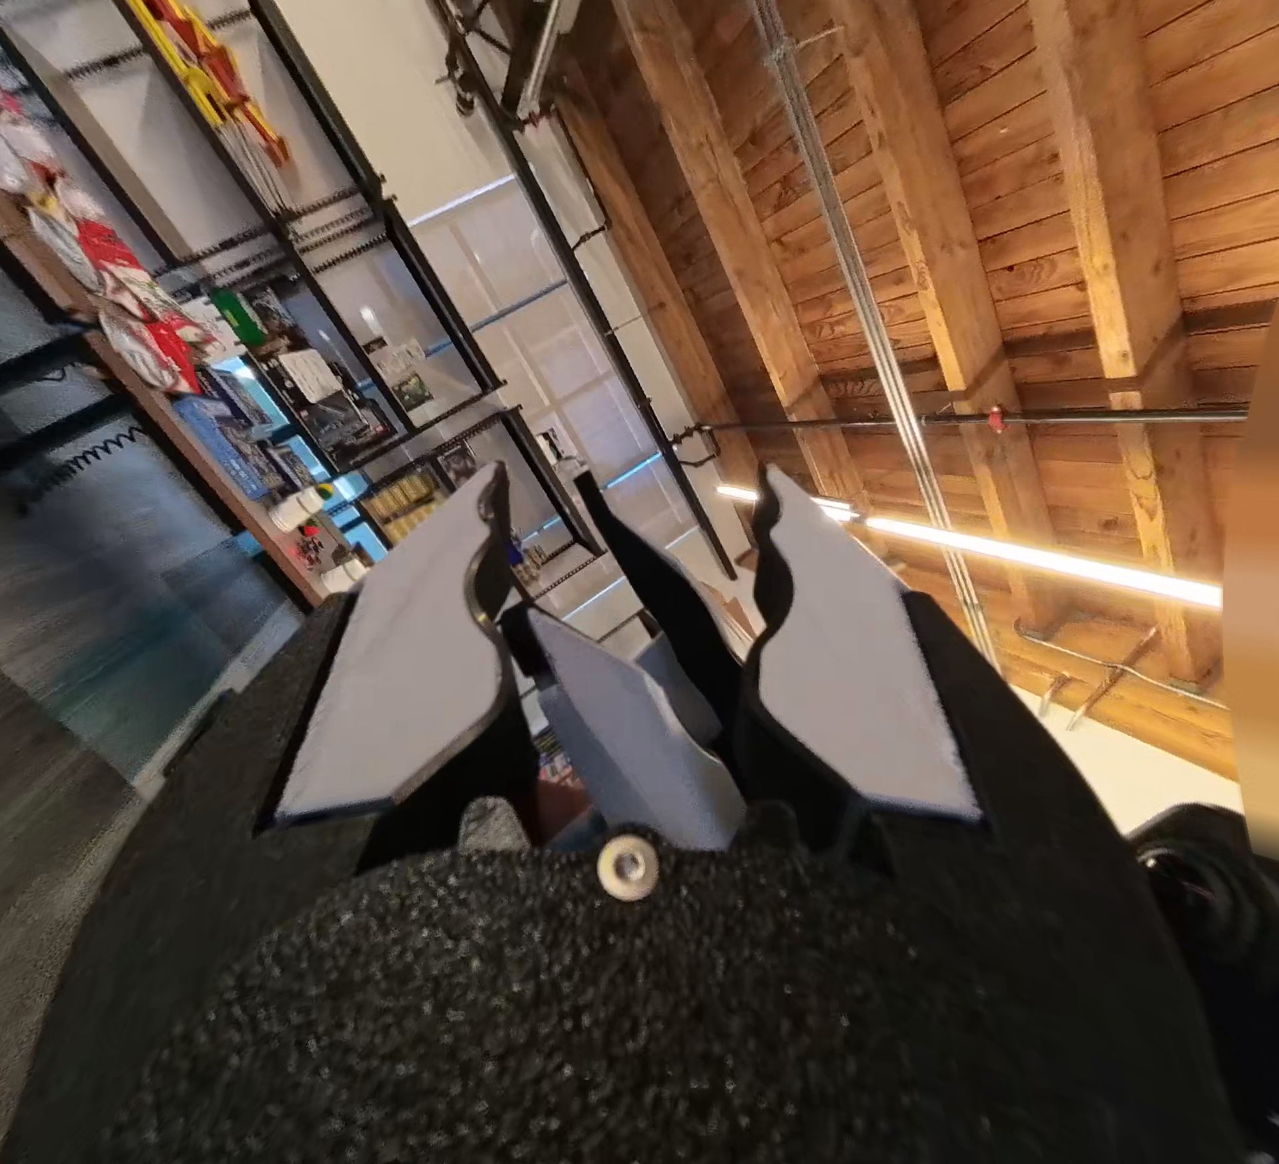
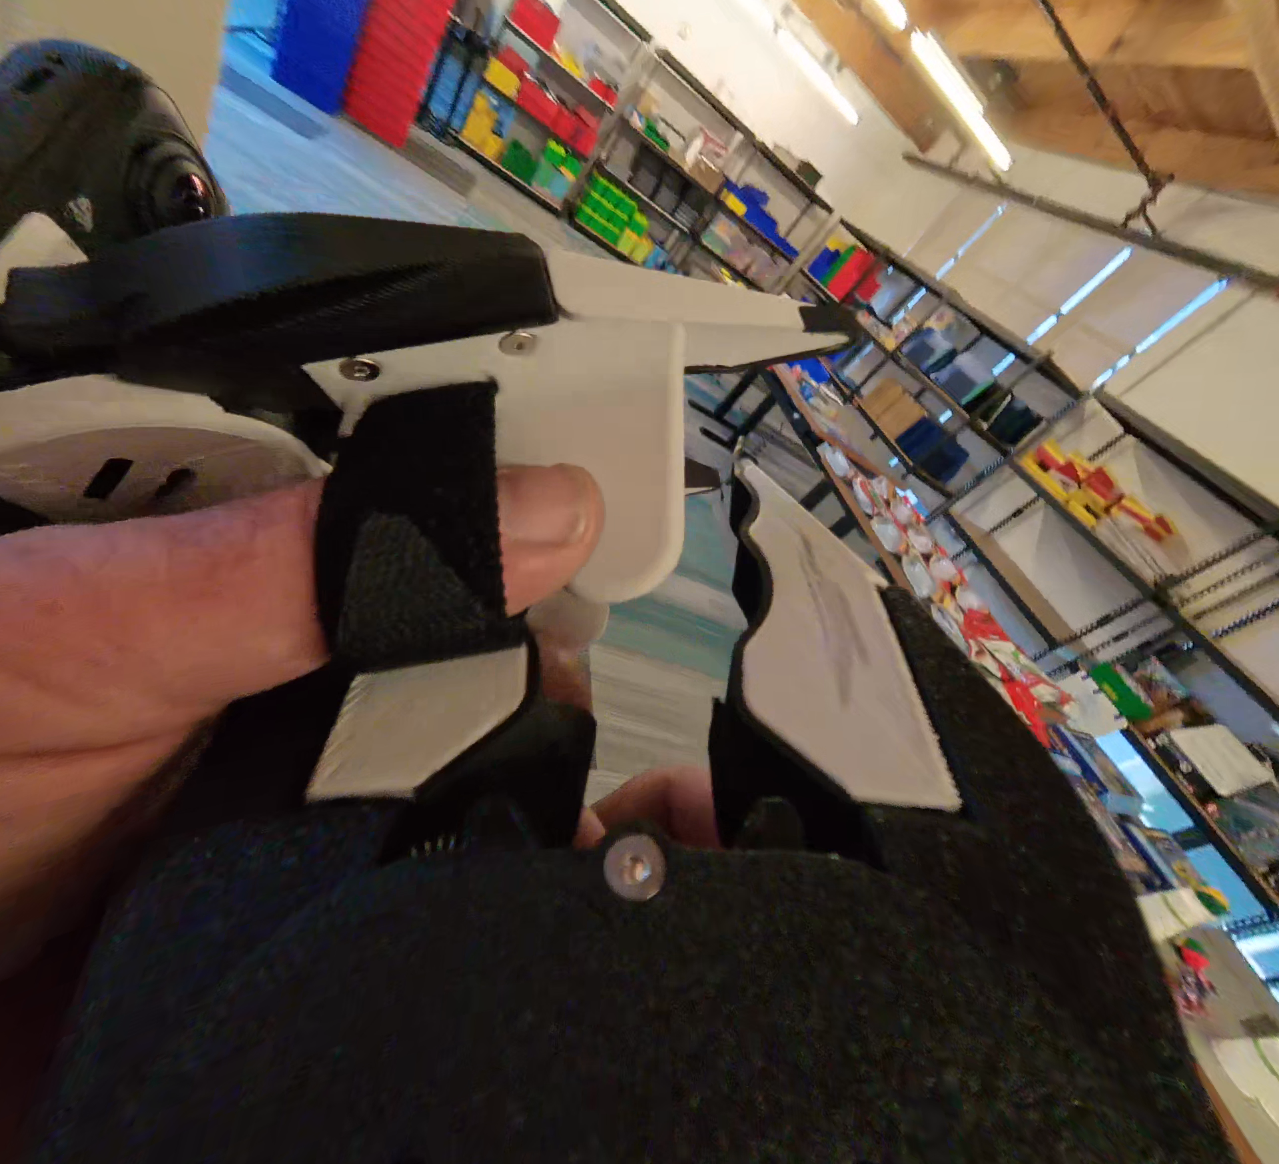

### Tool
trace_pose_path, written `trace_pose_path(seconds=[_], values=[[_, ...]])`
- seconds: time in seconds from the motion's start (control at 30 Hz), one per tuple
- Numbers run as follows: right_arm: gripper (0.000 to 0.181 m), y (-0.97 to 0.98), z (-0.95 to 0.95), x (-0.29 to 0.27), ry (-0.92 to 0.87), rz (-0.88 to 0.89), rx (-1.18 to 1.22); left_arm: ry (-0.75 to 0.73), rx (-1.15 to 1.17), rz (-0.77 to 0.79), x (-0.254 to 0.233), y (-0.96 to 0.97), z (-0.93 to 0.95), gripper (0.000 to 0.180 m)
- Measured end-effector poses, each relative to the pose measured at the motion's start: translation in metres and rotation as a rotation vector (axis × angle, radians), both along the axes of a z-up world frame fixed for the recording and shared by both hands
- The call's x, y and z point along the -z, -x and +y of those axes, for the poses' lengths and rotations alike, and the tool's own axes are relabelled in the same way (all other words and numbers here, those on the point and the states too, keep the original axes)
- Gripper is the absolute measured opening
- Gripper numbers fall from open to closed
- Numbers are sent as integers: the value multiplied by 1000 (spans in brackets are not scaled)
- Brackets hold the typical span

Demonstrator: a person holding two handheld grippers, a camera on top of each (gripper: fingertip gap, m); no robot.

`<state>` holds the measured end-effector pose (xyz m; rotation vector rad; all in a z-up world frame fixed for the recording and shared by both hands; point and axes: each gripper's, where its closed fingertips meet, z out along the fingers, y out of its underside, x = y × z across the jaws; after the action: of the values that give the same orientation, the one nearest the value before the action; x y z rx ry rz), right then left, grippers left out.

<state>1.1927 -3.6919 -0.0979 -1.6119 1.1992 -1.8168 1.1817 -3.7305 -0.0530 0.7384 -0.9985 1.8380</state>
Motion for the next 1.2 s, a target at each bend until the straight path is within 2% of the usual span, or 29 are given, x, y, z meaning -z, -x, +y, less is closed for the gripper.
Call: trace_pose_path(seconds=[0.03,0.1,0.23,0.3,0.4,0.5,0.63,0.67,0.77,0.9,0.97,1.03,1.2], values=[[53,-29,-30,-8,-5,-8,17,-2,14,-13,-9,-28,-30,63],[50,-83,-89,-27,-13,-40,43,-20,37,-17,-26,-82,-89,58],[52,-189,-206,-48,-86,-119,114,-77,50,18,-37,-196,-205,63],[57,-244,-264,-47,-96,-200,142,-78,49,-1,-31,-256,-261,64],[67,-341,-341,-32,-91,-217,120,-72,-10,41,-11,-362,-332,63],[72,-450,-407,-26,-99,-230,63,-78,-84,56,-3,-476,-396,62],[71,-618,-454,-47,-216,-295,-175,-108,-315,-7,-27,-645,-439,61],[75,-656,-463,-53,-251,-335,-206,-119,-379,-16,-31,-686,-442,61],[104,-764,-488,-61,-288,-391,-239,-126,-504,-24,-35,-797,-451,60],[116,-900,-534,-48,-314,-450,-260,-121,-572,-57,-19,-934,-491,61],[131,-966,-582,-36,-293,-475,-166,-104,-530,-44,-4,-1004,-531,61],[156,-1028,-644,-26,-274,-510,-13,-104,-454,-29,9,-1075,-587,60],[156,-1172,-798,-23,-271,-529,218,-154,-225,-47,9,-1222,-749,60]])
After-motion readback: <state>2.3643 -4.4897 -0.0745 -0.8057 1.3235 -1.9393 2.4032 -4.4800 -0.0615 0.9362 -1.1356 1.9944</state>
